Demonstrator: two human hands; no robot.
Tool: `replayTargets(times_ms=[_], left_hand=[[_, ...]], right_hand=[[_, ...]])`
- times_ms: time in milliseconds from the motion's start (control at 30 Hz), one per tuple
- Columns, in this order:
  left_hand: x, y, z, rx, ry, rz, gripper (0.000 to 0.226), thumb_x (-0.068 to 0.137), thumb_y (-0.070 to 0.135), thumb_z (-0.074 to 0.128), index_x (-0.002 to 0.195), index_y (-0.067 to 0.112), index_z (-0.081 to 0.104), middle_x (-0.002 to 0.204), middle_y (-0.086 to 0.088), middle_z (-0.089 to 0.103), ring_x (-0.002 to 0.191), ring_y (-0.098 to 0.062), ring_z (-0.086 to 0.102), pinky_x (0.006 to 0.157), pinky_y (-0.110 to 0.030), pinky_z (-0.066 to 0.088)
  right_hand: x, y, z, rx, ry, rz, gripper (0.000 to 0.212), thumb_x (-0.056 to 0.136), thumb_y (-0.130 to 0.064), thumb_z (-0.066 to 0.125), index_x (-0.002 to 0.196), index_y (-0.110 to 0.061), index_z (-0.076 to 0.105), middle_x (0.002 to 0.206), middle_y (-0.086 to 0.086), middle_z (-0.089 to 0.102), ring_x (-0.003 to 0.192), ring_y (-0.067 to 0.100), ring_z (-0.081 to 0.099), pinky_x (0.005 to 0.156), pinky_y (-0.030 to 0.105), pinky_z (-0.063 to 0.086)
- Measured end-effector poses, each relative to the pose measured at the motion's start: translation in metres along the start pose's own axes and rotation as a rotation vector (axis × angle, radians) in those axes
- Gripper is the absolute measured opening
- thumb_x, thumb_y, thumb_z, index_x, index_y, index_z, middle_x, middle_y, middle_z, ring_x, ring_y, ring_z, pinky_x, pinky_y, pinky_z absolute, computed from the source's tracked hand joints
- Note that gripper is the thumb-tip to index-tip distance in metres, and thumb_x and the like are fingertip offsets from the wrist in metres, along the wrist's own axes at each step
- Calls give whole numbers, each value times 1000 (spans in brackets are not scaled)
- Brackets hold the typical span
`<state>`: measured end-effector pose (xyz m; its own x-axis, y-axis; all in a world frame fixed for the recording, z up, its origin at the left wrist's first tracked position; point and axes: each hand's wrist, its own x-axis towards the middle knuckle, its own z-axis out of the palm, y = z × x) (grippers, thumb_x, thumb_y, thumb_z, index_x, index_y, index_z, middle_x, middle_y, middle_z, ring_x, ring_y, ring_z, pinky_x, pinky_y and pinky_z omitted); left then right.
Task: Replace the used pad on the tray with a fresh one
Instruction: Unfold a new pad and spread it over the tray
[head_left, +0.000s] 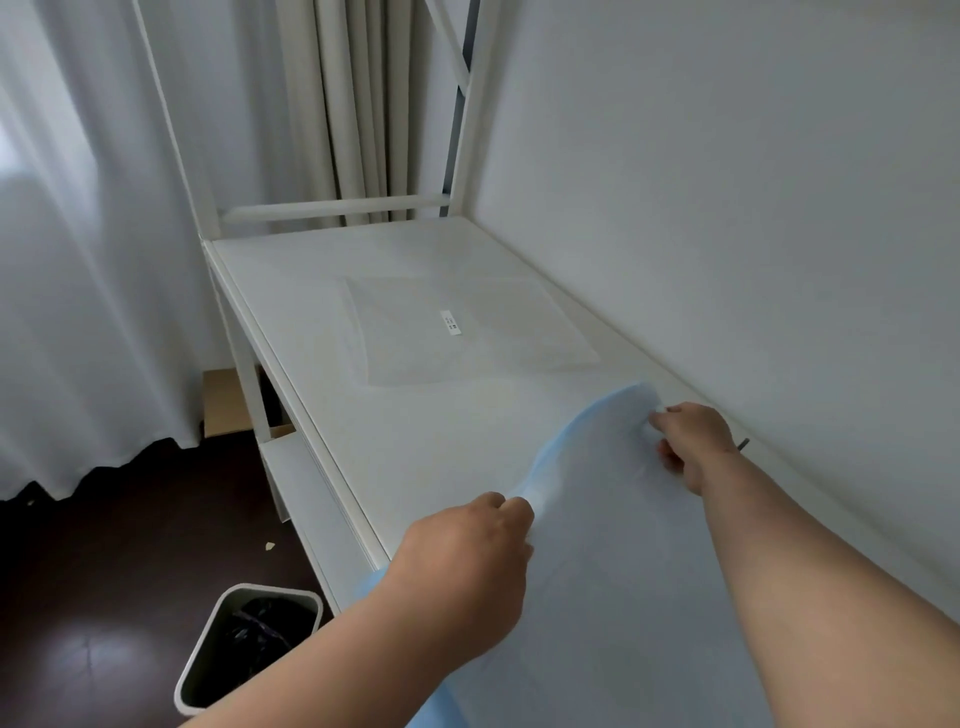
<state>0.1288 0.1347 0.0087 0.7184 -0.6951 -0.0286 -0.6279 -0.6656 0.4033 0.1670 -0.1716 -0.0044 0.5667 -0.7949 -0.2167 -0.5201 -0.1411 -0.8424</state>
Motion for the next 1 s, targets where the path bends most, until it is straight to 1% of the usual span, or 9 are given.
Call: replayTargets(times_ms=[167,300,467,567,600,667,733,867,1000], left_hand=[[-1,1,-4,-86,50,-66,18,97,35,38,83,24,37,89,8,45,76,-17,41,66,-31,40],[-2,8,-6,-200,51,-83,19,98,34,38,82,24,39,87,8,47,79,-19,48,72,-32,42],[-8,21,-4,-160,16,-31,23,99,43,32,94,21,37,87,4,51,84,-27,54,70,-35,41],[-12,25,0,-24,-22,24,35,95,55,35,108,22,36,100,1,57,94,-30,58,70,-35,38],[-12,26,1,10,-35,31,37,94,56,36,111,23,36,103,1,58,96,-30,58,71,-35,37],[-14,26,2,74,-46,39,37,94,55,37,116,24,38,106,1,58,98,-29,59,70,-34,36],[-16,26,0,127,-39,47,32,96,52,37,111,25,42,106,1,58,99,-29,59,69,-34,35],[-19,31,-6,167,-87,73,25,99,46,33,91,26,46,105,-1,60,99,-30,59,70,-32,35],[-19,39,-12,8,-138,18,30,97,46,36,81,22,42,91,0,57,94,-27,56,70,-31,34]], right_hand=[[-4,-6,-30,480,-115,224,27,91,-11,56,67,-18,47,43,-2,38,32,10,38,37,17,35],[-5,1,-54,676,-191,309,21,86,-12,49,67,-18,45,49,-4,39,30,7,35,37,14,31],[-10,10,-74,785,-225,302,20,84,-7,45,68,-19,45,42,-8,40,29,4,32,37,12,29],[-14,12,-83,848,-222,264,13,67,-6,52,73,-18,49,43,-10,40,27,5,30,37,11,28],[-15,13,-86,848,-208,260,14,67,-6,54,74,-18,51,43,-10,40,26,5,29,37,11,28],[-13,17,-91,828,-167,265,13,80,-4,53,76,-17,54,44,-11,40,27,5,29,37,11,28],[-11,19,-94,817,-131,272,16,89,-7,51,79,-17,57,48,-10,41,28,5,28,37,12,27],[-12,14,-94,792,-71,219,15,91,-7,55,81,-17,60,46,-8,49,30,3,35,39,11,33],[-12,7,-87,743,6,143,14,90,-7,58,82,-17,64,53,-3,61,38,4,53,47,17,50]])
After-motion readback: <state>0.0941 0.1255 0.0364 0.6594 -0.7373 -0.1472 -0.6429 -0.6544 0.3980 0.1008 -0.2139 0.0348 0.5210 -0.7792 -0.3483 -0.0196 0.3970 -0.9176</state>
